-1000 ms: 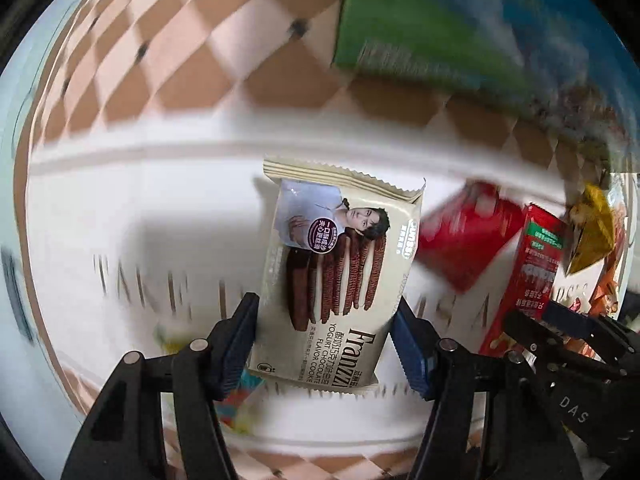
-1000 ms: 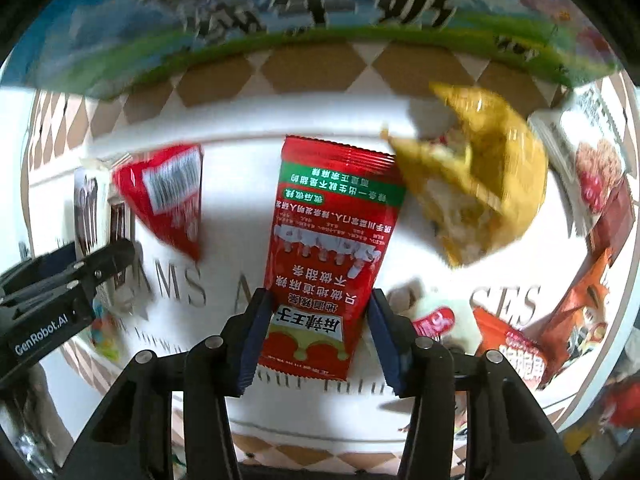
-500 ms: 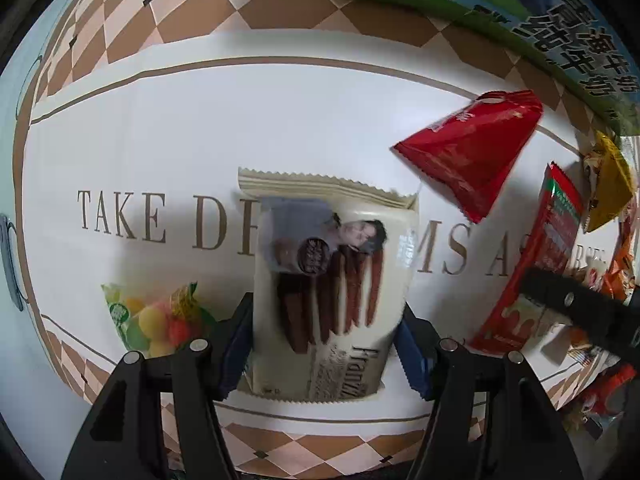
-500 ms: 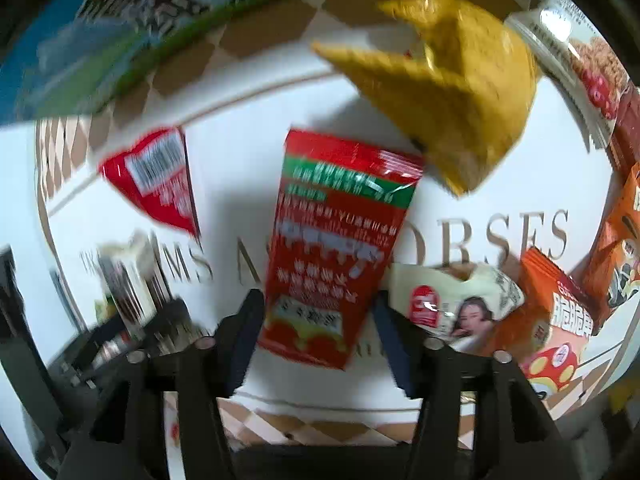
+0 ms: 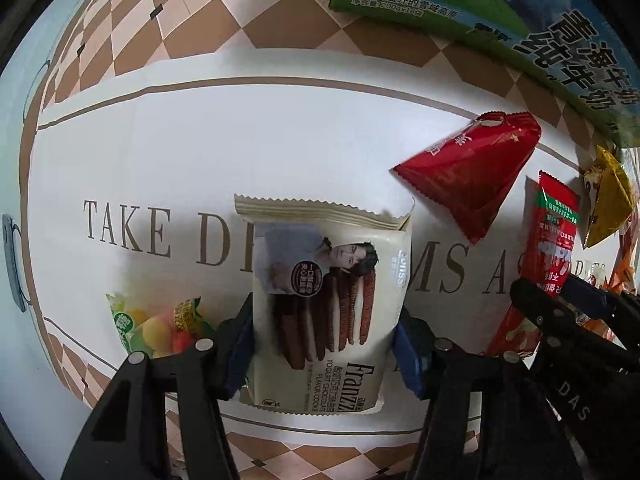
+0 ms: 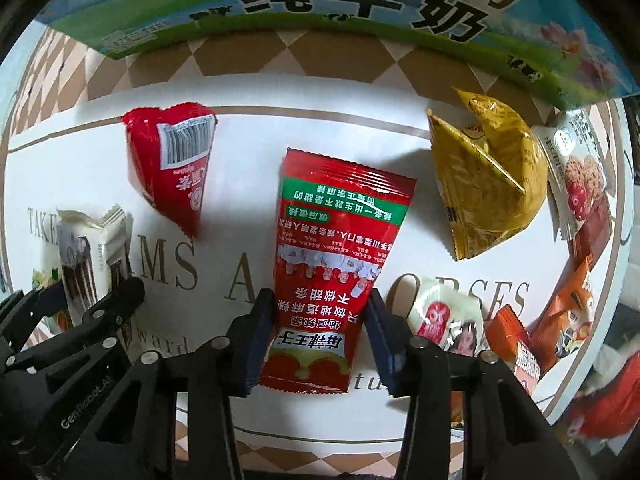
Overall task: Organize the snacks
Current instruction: 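Grasp the Franzzi biscuit pack with left tool while right tool grasps red sachet, then carry both packs into the box and open both tools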
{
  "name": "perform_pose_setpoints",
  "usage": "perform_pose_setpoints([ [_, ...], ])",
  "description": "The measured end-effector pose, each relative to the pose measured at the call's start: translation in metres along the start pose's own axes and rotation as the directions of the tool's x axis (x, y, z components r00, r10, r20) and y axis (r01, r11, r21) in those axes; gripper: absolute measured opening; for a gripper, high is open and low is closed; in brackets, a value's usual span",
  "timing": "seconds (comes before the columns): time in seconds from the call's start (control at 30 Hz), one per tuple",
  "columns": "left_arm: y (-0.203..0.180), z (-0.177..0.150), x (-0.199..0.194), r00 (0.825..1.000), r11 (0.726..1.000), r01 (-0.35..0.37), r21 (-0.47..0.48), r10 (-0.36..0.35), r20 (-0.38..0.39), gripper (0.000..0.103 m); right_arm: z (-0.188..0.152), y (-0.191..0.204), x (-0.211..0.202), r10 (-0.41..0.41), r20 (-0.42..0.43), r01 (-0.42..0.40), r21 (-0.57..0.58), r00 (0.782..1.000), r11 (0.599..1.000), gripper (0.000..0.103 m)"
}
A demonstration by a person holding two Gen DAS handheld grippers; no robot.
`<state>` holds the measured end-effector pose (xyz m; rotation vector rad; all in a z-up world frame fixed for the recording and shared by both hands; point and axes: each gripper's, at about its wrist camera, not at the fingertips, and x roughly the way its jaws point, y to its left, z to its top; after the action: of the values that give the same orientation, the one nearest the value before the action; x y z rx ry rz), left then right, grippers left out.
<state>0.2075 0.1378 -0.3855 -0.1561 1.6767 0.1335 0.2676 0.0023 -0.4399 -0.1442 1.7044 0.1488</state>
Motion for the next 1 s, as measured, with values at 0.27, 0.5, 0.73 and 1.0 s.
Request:
perform_pose_setpoints([
  [0.27, -0.009, -0.022, -0.027, 0.998, 1.000, 0.026, 0.009, -0.026, 0.051, 0.057, -0.033, 0.005, -0.031, 0.060, 0.017, -0.060, -0.035, 0.998, 0.998, 0.042],
  [0.5, -0.017, -0.036, -0.081, 0.988, 0.996, 0.080, 0.042, -0.085, 0.127, 0.057, -0.053, -0.014, -0.085, 0.151, 0.087, -0.146, -0.066, 0.985, 0.987, 0.041],
  [0.73, -0.038, -0.027, -0.156, 0.960, 0.981, 0.177, 0.084, -0.190, 0.206, 0.057, -0.060, -0.049, -0.163, 0.230, 0.190, -0.224, -0.056, 0.954, 0.973, 0.041],
  [1.0, -0.071, 0.033, -0.216, 0.925, 0.966, 0.204, 0.157, -0.243, 0.291, 0.057, -0.008, -0.094, -0.222, 0.269, 0.305, -0.277, -0.018, 0.914, 0.961, 0.041],
])
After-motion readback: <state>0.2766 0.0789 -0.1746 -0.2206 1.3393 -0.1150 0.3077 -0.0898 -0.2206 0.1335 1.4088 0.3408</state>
